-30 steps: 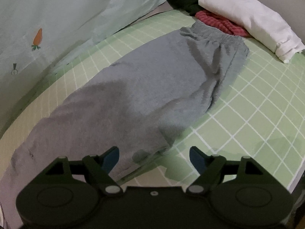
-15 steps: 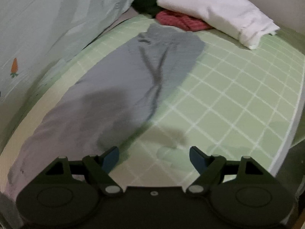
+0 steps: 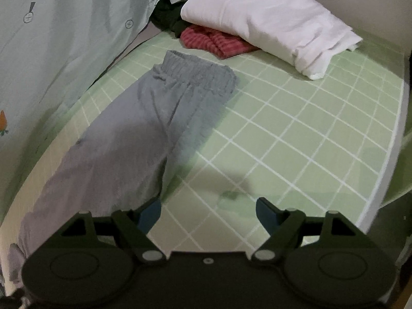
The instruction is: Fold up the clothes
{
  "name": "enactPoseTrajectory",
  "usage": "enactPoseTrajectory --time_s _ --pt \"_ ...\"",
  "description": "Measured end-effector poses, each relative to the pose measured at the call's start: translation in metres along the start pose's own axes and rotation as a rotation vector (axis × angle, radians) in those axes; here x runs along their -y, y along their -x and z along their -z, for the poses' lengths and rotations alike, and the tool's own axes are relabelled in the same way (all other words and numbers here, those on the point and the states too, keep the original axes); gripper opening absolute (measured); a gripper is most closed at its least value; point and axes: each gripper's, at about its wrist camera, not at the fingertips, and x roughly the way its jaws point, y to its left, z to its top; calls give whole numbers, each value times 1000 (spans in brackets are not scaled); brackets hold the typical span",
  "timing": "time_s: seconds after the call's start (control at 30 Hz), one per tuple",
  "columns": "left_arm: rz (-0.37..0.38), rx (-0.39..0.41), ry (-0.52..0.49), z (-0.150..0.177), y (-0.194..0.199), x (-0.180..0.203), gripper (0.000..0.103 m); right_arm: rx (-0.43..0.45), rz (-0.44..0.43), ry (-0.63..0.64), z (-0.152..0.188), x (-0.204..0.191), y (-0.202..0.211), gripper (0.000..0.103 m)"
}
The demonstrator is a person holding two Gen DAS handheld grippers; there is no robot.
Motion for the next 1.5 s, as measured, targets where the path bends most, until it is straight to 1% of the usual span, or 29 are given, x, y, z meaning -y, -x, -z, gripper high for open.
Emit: enactPoseTrajectory --time_s 0.1,0.2,0.3,0.4,0.47,0.53,0.57,0.6,0.63,0.67,0.7,0.83,0.87,0.93,0.97,1.0,1.03,1.07,1.1,1.13,1.17,1.2,1.23,1.3,1.4,1.43,1.47,1.5 --pt "-55 -26 95 -12 -12 -24 59 1 3 31 -7 -16 -14 82" --pt "-68 -36 175 -22 -28 -44 59 18 19 99 -13 -39 -25 82" --pt "-59 -49 235 -33 -48 -60 59 44 32 151 -21 -60 -35 84" --pt "-65 -77 260 -41 -69 -63 59 58 55 199 -32 -79 -49 84" --pt "-69 -96 270 -46 -83 -64 59 47 68 218 -38 -88 -59 84" --pt "-79 -109 267 -48 -92 -62 58 34 75 234 -42 -95 -66 84" --pt "-89 -103 249 -49 -93 -60 57 26 76 240 -43 -98 -69 84" --pt "-100 -95 229 -50 -95 -57 43 24 79 252 -42 -99 -71 84" --pt "-109 -92 197 -51 -95 -53 15 22 83 265 -41 -100 -73 84" --pt "-115 -94 175 -52 -95 -49 7 17 92 278 -40 -101 -75 84" --pt "-120 -97 153 -54 -96 -46 8 9 98 281 -39 -100 -77 84" --pt "-70 -53 77 -66 -85 -21 7 -10 94 251 -39 -94 -80 84" --pt "-47 -39 66 -70 -81 -14 7 -7 92 243 -40 -93 -80 84" --pt "43 -12 53 -80 -75 6 7 0 88 231 -41 -89 -78 84" --pt "108 3 43 -86 -72 17 7 5 88 227 -42 -88 -77 84" --pt "178 20 22 -91 -69 30 10 10 87 223 -42 -87 -76 84" --pt "234 37 -10 -95 -65 43 13 13 87 217 -42 -85 -77 84" --pt "265 48 -37 -98 -62 53 17 12 87 210 -43 -84 -77 84" --pt "295 60 -64 -100 -58 62 33 12 85 204 -44 -82 -77 84" --pt "295 66 -68 -101 -55 63 48 12 83 197 -44 -81 -77 84" --pt "294 71 -70 -101 -52 64 53 16 83 194 -45 -80 -76 84" --pt "277 68 -64 -99 -51 59 56 20 83 191 -45 -78 -74 84" --pt "259 65 -56 -98 -50 53 56 25 84 191 -46 -77 -73 84" --pt "184 21 -26 -90 -52 37 56 36 93 193 -47 -74 -72 84" --pt "22 -80 16 -73 -61 11 56 42 107 182 -48 -69 -72 84" --pt "-25 -120 9 -66 -64 5 56 42 112 176 -49 -67 -73 84" --pt "-54 -147 -5 -59 -66 2 56 41 116 170 -50 -65 -74 84" --pt "-63 -169 -29 -52 -67 2 56 39 119 165 -51 -64 -75 84"
